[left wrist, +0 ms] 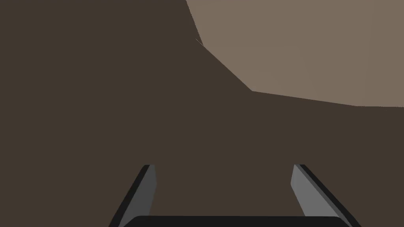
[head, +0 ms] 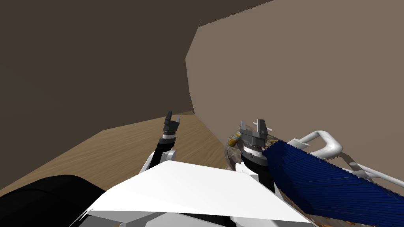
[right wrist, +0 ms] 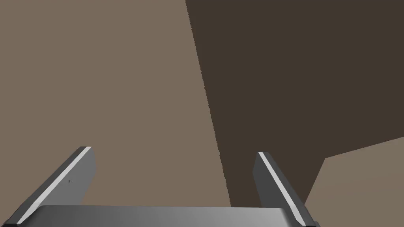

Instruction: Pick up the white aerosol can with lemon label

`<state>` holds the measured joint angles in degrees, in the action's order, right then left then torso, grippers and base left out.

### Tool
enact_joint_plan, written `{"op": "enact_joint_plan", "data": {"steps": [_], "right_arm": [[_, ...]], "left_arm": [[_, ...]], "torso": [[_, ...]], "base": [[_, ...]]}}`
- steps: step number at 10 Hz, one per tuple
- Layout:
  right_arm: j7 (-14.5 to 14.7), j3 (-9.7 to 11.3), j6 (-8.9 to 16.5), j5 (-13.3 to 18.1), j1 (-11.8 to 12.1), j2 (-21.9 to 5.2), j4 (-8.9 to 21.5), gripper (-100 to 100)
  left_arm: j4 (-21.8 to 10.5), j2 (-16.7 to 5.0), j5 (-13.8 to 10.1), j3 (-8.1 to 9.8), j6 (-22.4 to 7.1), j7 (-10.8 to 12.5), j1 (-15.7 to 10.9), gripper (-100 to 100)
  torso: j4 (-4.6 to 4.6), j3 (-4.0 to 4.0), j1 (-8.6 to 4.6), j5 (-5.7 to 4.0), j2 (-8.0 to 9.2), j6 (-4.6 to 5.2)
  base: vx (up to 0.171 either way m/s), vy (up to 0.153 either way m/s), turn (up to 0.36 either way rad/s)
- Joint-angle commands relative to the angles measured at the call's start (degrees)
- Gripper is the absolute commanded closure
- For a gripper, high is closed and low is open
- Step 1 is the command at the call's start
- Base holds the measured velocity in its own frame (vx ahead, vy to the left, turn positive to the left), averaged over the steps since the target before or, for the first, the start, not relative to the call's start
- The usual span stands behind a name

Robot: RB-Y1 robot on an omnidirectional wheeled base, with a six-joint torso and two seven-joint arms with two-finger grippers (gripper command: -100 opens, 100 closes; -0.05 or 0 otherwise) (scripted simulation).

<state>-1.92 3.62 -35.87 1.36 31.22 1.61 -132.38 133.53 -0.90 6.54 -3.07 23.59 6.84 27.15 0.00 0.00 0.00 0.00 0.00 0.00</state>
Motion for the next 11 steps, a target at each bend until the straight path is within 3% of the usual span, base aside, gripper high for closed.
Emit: {"op": "enact_joint_plan", "data": {"steps": [1, 6, 11], "right_arm": [[0.1, -0.2, 0.4, 0.2, 0.0, -2.2, 0.3, -100], [0.6, -1.8, 3.9, 1.8, -0.3, -8.8, 2.6, -100], [1.7, -4.6, 9.8, 4.8, -0.5, -11.6, 5.5, -100]], "left_arm": [[0.0, 0.0, 0.0, 0.0, 0.0, 0.0, 0.0, 0], [0.0, 0.0, 0.0, -0.01, 0.0, 0.0, 0.0, 0], [0.0, 0.0, 0.0, -0.02, 0.0, 0.0, 0.0, 0]], "torso": [[0.0, 0.0, 0.0, 0.0, 0.0, 0.0], [0.0, 0.01, 0.61, 0.14, 0.01, 0.0], [0.02, 0.06, 0.91, 0.21, 0.1, 0.0]], "base": [[-0.003, 0.032, -0.028], [-0.013, 0.132, -0.061], [-0.035, 0.225, -0.108]]}}
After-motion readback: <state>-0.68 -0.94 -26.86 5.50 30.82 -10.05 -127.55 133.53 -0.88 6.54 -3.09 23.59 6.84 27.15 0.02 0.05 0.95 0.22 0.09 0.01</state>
